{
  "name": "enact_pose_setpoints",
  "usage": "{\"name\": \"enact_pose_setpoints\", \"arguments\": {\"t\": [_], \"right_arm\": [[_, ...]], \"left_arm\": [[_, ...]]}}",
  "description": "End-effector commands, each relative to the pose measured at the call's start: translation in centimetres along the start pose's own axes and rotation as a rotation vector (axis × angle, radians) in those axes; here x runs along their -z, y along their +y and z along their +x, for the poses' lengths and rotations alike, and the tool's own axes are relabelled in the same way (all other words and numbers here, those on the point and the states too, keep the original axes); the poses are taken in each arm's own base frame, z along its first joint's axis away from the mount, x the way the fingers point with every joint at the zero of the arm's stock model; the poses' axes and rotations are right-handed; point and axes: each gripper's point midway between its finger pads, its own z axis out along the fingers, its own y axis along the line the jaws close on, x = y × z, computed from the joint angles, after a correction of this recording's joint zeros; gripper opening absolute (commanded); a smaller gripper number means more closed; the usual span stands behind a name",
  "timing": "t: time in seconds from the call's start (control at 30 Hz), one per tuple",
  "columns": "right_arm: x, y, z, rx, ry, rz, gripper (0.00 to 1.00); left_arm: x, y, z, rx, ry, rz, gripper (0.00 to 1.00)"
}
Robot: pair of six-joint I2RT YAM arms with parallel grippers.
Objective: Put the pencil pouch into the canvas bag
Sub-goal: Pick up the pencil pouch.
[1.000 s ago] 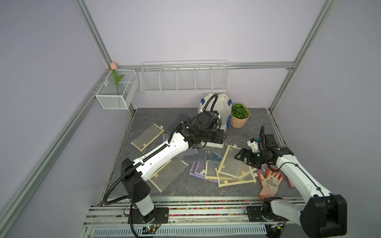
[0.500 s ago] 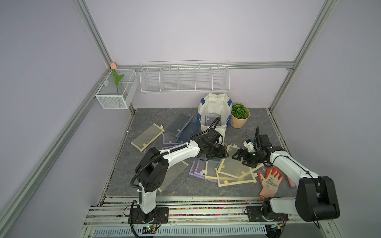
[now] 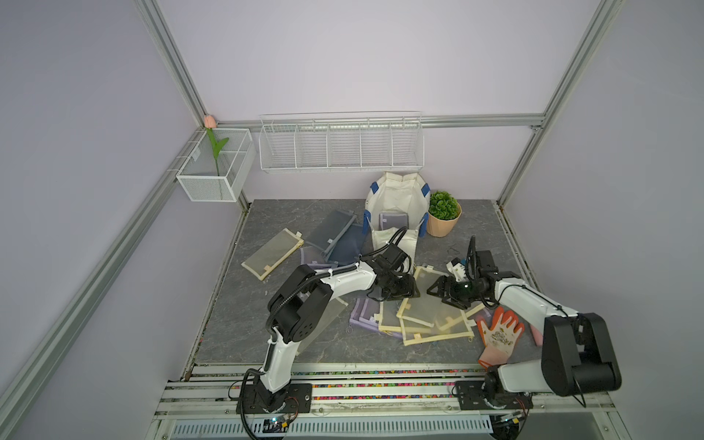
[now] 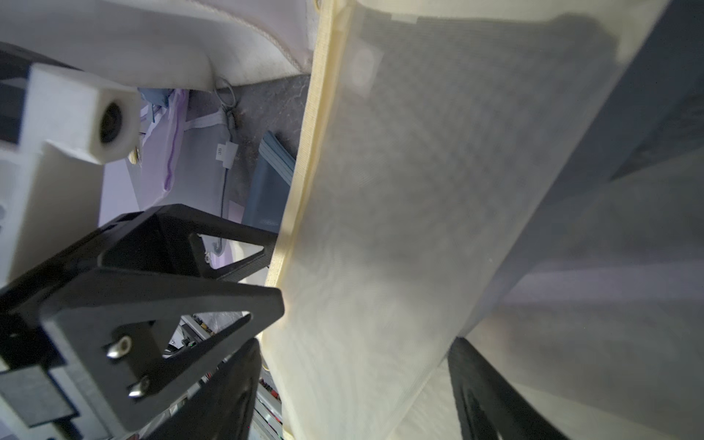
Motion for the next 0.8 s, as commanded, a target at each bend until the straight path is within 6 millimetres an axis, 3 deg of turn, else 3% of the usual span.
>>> {"name": "enact_pose_setpoints", "arguments": {"t": [0.0,0.27,0.47,0.6,0.77], "right_arm": [[-0.6,0.1,-0.1,-0.003,0.003,-0.04,0.76],[-0.9,0.5,-0.4,-0.006,0.004,-0.066,0.69],[-0.6,0.8,-0.2,-0.003,-0.002,-0.073,0.42],[0.8,1.4,0.1,0.018,-0.02,-0.063,0.23],[2.9,2.2,1.2,0.05,-0.04,-0.046,0.14]], "left_arm": [[-0.7,-1.3,-0.3,0.0,0.012,0.064,0.55],[-0.4,-3.2,-0.3,-0.055,0.018,0.091,0.42],[0.2,-4.4,-0.5,-0.079,0.012,0.11,0.38],[1.5,-5.0,-0.5,-0.086,-0.005,0.123,0.37],[4.0,-5.8,-0.4,-0.094,-0.04,0.145,0.41]]}}
